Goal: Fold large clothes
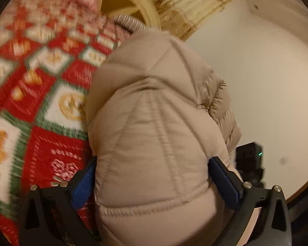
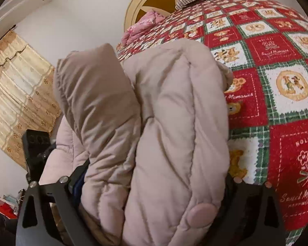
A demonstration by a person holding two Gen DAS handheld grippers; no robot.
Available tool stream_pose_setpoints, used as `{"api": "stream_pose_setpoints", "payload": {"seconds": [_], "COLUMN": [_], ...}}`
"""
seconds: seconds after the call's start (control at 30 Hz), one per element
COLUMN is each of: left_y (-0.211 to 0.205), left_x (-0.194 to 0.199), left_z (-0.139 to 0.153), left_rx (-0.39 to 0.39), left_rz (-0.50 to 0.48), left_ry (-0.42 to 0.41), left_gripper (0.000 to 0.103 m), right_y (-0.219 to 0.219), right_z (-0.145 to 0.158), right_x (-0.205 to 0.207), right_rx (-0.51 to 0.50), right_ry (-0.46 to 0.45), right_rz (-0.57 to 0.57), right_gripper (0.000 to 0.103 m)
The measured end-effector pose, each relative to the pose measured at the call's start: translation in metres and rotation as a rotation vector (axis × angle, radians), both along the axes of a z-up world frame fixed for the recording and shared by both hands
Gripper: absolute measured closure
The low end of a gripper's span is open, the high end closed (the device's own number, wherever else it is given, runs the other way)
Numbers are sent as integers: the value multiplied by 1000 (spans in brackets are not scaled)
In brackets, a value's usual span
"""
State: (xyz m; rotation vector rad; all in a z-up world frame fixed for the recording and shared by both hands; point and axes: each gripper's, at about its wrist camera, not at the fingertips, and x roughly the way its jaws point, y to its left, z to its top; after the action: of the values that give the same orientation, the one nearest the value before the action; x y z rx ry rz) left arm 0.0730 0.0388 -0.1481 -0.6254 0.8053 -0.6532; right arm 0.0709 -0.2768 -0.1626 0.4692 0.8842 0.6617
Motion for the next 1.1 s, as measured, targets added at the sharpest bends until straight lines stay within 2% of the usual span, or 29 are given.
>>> {"api": "stream_pose_setpoints", "payload": {"seconds": [0.03, 0.1, 0.27, 0.4, 0.47, 0.57, 0.73, 0.83, 0.93, 1.03, 1.1], "left_y": [1, -5, -12, -15, -7, -16, -63, -106, -160, -212, -244], "left_x": [3, 2, -8, -27, -39, -60, -69, -61, -56, -46, -40], "left_z": [-3, 1, 6, 19, 25, 46, 78, 88, 99, 104, 102], "left_rx": [-14, 16, 43, 77, 85, 89, 65, 11, -9, 2, 41], "left_rz": [-5, -8, -6, -16, -32, -70, -178, -269, -348, -399, -415], "left_ry": [13, -4, -21, -41, -62, -115, -188, -180, -176, -184, -189], "left_gripper": [1, 1, 10, 13, 13, 13, 13, 13, 13, 13, 13], "right_y": [1, 5, 11, 21, 21, 11, -28, -64, -102, -146, -172], "right_z": [0, 1, 5, 17, 23, 38, 63, 81, 100, 115, 121], "right_x": [0, 2, -6, -32, -45, -74, -123, -150, -170, -184, -189], "right_rx": [0, -11, 15, -37, -37, -6, 52, 51, 41, 1, -48], "right_ry": [2, 9, 37, 1, -13, -53, -113, -147, -176, -207, -221], "right_rz": [-1, 0, -16, -34, -41, -60, -145, -216, -282, -367, -420], "right_gripper": [7, 10, 31, 42, 50, 56, 57, 58, 58, 58, 58]}}
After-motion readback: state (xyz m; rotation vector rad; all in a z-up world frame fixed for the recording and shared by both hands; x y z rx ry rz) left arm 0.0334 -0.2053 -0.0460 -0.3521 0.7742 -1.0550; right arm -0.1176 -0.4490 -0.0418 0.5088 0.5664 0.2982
